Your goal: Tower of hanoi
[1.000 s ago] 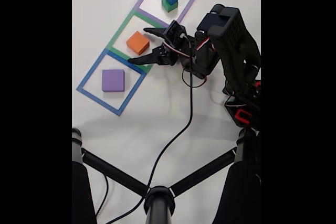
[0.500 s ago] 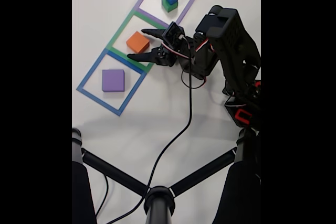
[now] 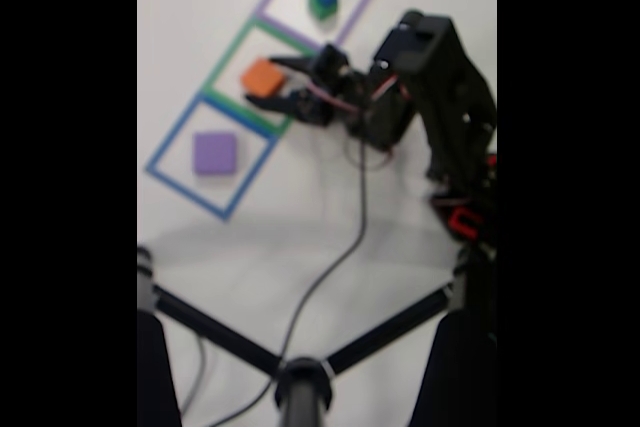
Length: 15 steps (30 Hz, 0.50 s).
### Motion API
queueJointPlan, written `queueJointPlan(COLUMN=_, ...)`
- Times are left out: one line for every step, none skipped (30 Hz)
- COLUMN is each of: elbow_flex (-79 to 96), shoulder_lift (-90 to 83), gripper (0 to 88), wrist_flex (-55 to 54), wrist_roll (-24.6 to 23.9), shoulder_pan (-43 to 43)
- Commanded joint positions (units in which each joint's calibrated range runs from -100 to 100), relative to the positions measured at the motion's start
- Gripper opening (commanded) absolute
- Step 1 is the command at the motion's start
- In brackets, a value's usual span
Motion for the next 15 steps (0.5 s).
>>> queueJointPlan(elbow_flex=-0.49, shoulder_lift=-0.21, gripper=18.3, wrist_flex=-1.4, wrist_roll=0.0, shoulder_pan=-0.54)
queueJointPlan(elbow_flex=-0.4, shoulder_lift=-0.21, gripper=17.7, wrist_flex=-1.4, wrist_roll=0.0, shoulder_pan=-0.54)
queueJointPlan(elbow_flex=-0.4, shoulder_lift=-0.21, gripper=17.2, wrist_flex=-1.4, wrist_roll=0.0, shoulder_pan=-0.54)
queueJointPlan(elbow_flex=-0.4, shoulder_lift=-0.21, gripper=16.9, wrist_flex=-1.4, wrist_roll=0.0, shoulder_pan=-0.54)
queueJointPlan(elbow_flex=-0.4, shoulder_lift=-0.21, gripper=16.4, wrist_flex=-1.4, wrist_roll=0.0, shoulder_pan=-0.54)
queueJointPlan(elbow_flex=-0.4, shoulder_lift=-0.21, gripper=15.9, wrist_flex=-1.32, wrist_roll=0.0, shoulder_pan=-0.54)
queueJointPlan(elbow_flex=-0.4, shoulder_lift=-0.21, gripper=15.4, wrist_flex=-1.32, wrist_roll=0.0, shoulder_pan=-0.47)
queueJointPlan(elbow_flex=-0.4, shoulder_lift=-0.21, gripper=15.0, wrist_flex=-1.24, wrist_roll=0.0, shoulder_pan=-0.47)
queueJointPlan(elbow_flex=-0.4, shoulder_lift=-0.21, gripper=14.6, wrist_flex=-1.24, wrist_roll=0.0, shoulder_pan=-0.47)
queueJointPlan(elbow_flex=-0.4, shoulder_lift=-0.21, gripper=14.3, wrist_flex=-1.24, wrist_roll=0.0, shoulder_pan=-0.39)
queueJointPlan(elbow_flex=-0.4, shoulder_lift=-0.21, gripper=14.0, wrist_flex=-1.16, wrist_roll=0.0, shoulder_pan=-0.31)
queueJointPlan(elbow_flex=-0.4, shoulder_lift=-0.21, gripper=13.8, wrist_flex=-1.16, wrist_roll=0.0, shoulder_pan=-0.31)
queueJointPlan(elbow_flex=-0.31, shoulder_lift=-0.21, gripper=13.2, wrist_flex=-1.07, wrist_roll=0.0, shoulder_pan=-0.24)
queueJointPlan(elbow_flex=-0.31, shoulder_lift=-0.21, gripper=13.1, wrist_flex=-0.99, wrist_roll=0.0, shoulder_pan=-0.16)
queueJointPlan(elbow_flex=-0.21, shoulder_lift=-0.29, gripper=13.1, wrist_flex=-0.99, wrist_roll=0.0, shoulder_pan=-0.01)
